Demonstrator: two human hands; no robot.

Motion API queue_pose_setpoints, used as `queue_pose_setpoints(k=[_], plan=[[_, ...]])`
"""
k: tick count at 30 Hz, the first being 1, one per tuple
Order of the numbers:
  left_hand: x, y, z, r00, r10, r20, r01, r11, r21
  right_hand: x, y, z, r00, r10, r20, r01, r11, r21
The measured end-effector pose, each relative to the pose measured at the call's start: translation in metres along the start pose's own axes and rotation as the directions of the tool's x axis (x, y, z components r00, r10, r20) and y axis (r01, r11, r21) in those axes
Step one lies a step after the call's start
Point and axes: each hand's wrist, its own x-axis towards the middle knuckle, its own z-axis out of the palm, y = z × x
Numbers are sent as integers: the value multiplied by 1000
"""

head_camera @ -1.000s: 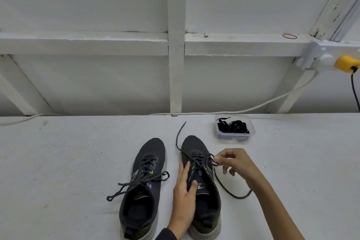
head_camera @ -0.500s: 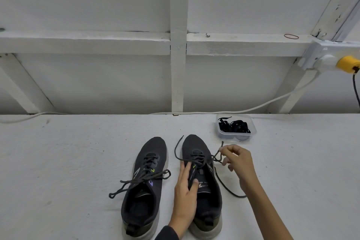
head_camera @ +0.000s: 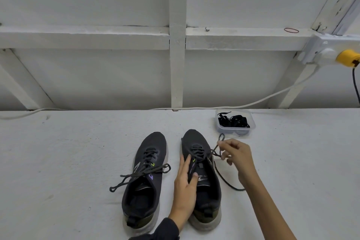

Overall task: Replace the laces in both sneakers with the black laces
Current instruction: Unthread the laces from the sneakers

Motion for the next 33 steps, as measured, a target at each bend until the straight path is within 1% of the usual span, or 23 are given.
queue_pose_setpoints(k=[1, 2, 3, 5, 7, 8, 10, 12, 13, 14, 16, 17, 18, 19, 21, 23, 25, 28, 30, 31, 33], plan=[[0, 0, 0, 1000, 1, 2, -1, 1000, -1, 0, 0, 0, 999, 8, -51, -6, 999, 50], [0, 0, 0, 1000, 1, 3, -1, 1000, -5, 0, 0, 0, 998, 22, -65, -17, 997, 71], [0, 0, 0, 1000, 2, 3, -2, 1000, -8, -2, 1, 0, 998, 41, -40, -38, 997, 63], [0, 0, 0, 1000, 7, 0, -7, 1000, -12, -7, 4, 2, 992, 88, 87, -85, 996, -31], [1, -1, 1, 1000, 8, -8, -8, 1000, -11, -14, 7, 5, 972, 110, 208, -79, 985, -152], [1, -1, 1, 1000, 4, -11, -4, 1000, -11, -17, 8, 8, 966, 101, 240, -60, 983, -173], [2, -1, 1, 1000, -1, -15, 1, 1000, -13, -18, 8, 10, 965, 63, 255, -27, 990, -142], [2, -1, 1, 1000, 6, -13, -7, 1000, -16, -15, 5, 9, 972, 36, 233, -5, 991, -131], [1, -1, 1, 1000, 14, -9, -14, 1000, -15, -11, 4, 8, 980, 23, 198, 6, 990, -140], [1, 0, 1, 1000, 18, -4, -19, 1000, -12, -7, 2, 5, 990, 5, 139, 14, 991, -133], [0, 0, 0, 1000, 12, 0, -12, 1000, -6, 3, -4, -3, 1000, -17, -21, 17, 999, -29], [0, 0, 0, 1000, 4, 1, -4, 1000, -1, 7, -6, -7, 996, -19, -82, 21, 999, 27], [0, -1, 0, 1000, -2, 1, 2, 1000, 4, 9, -9, -10, 994, -17, -106, 23, 998, 56], [0, -1, 0, 1000, -3, 2, 3, 1000, 8, 9, -9, -12, 996, -10, -89, 15, 998, 53], [1, -1, 0, 1000, 6, 1, -6, 1000, 7, 5, -7, -10, 999, 34, 35, -33, 999, -25], [1, -1, 0, 1000, 10, -4, -9, 1000, 8, -5, -1, -5, 979, 97, 178, -71, 986, -150], [2, -2, 1, 1000, 5, -5, -5, 1000, 4, -14, 5, 2, 959, 122, 256, -71, 977, -199], [2, -2, 1, 1000, 11, -4, -11, 1000, -3, -17, 6, 8, 965, 92, 245, -59, 988, -140], [1, -2, 0, 1000, 4, -9, -4, 1000, -10, -13, 3, 8, 971, 78, 226, -46, 988, -147], [1, -2, 0, 1000, 0, -7, 0, 1000, -13, -10, 1, 7, 979, 63, 196, -34, 989, -147], [0, -1, 0, 1000, 2, 7, -2, 1000, -20, -2, 0, 3, 998, 26, 58, -22, 998, -63]])
